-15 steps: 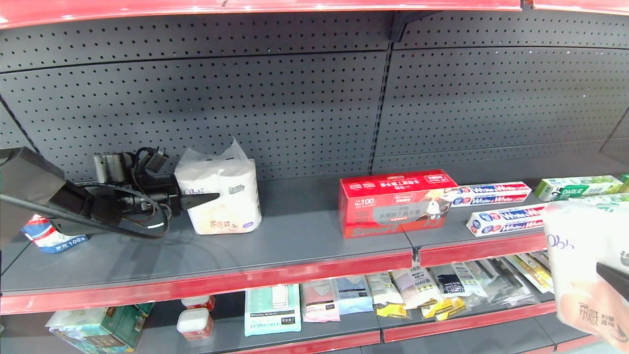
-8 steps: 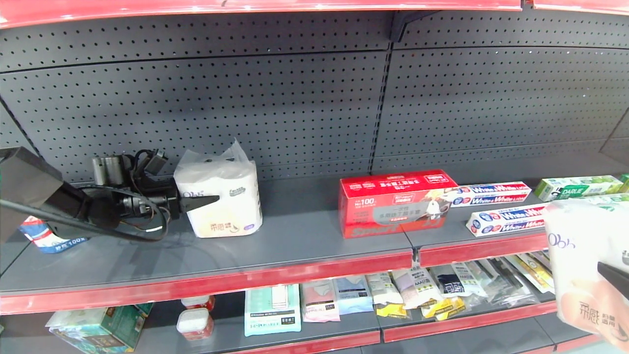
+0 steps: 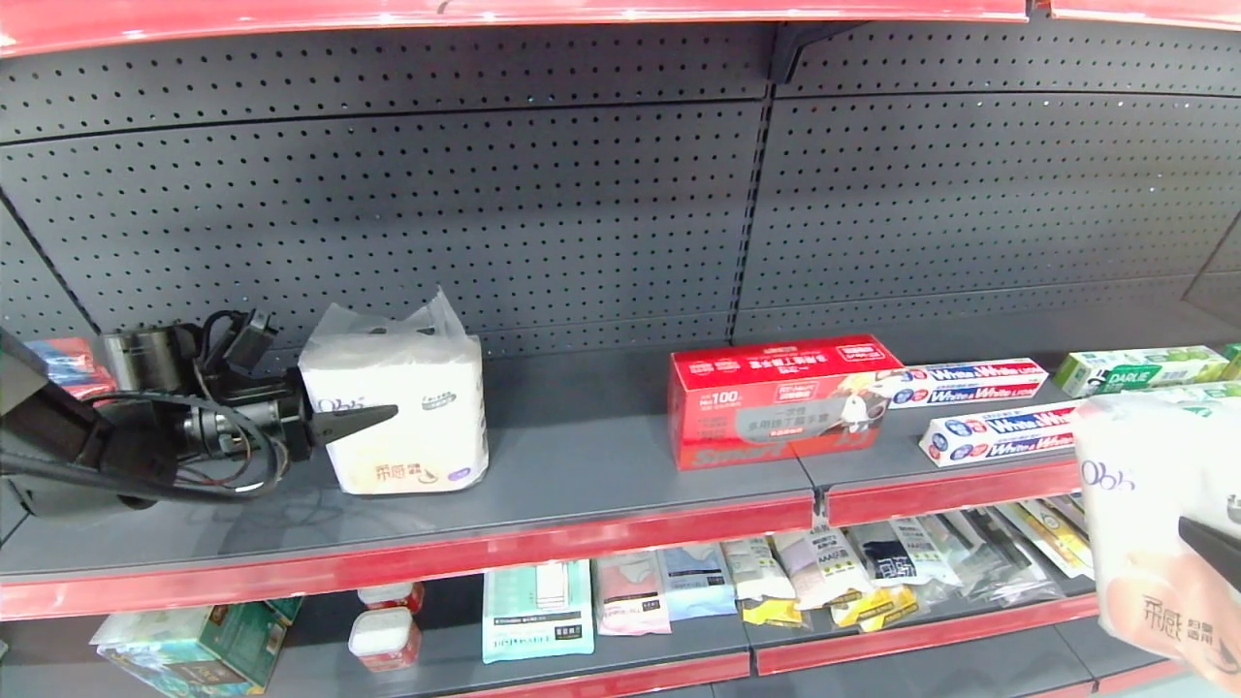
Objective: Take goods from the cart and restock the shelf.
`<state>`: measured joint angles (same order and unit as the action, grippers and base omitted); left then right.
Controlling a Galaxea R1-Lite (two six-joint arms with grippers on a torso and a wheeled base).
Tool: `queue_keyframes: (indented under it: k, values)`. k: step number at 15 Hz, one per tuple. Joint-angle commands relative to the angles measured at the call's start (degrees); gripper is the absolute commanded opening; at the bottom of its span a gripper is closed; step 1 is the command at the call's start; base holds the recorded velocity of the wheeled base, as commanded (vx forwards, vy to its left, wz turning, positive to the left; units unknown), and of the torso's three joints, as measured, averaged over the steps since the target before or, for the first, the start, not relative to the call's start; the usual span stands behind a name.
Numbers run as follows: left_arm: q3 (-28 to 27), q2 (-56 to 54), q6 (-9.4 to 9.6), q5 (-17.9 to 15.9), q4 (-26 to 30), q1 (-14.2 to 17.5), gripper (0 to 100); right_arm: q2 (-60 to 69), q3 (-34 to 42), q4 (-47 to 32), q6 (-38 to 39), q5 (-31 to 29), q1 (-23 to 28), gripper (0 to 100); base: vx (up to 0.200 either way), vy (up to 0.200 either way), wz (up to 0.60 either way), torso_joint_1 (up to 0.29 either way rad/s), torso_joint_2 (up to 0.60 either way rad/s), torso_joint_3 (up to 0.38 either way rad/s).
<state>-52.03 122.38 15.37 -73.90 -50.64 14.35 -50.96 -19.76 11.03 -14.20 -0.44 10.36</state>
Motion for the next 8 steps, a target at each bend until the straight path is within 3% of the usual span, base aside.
queue_keyframes:
  k: [1,4,8]
  values:
    - [3.3,-3.5,0.10,-1.1,-0.4,2.0,0,0.0,-0.1,0.0,0.0,0.0,0.0,0,0.000,0.000,0.00,0.000,0.00,0.000]
    - [6.5,-3.7,0.10,-2.0,-5.5,4.5,0,0.1,0.0,0.0,0.1,0.0,0.0,0,0.000,0.000,0.00,0.000,0.00,0.000]
    - [11.5,-3.6,0.18,-3.4,-10.9,5.3,0,0.1,-0.2,0.1,0.1,0.0,0.0,0,0.000,0.000,0.00,0.000,0.00,0.000]
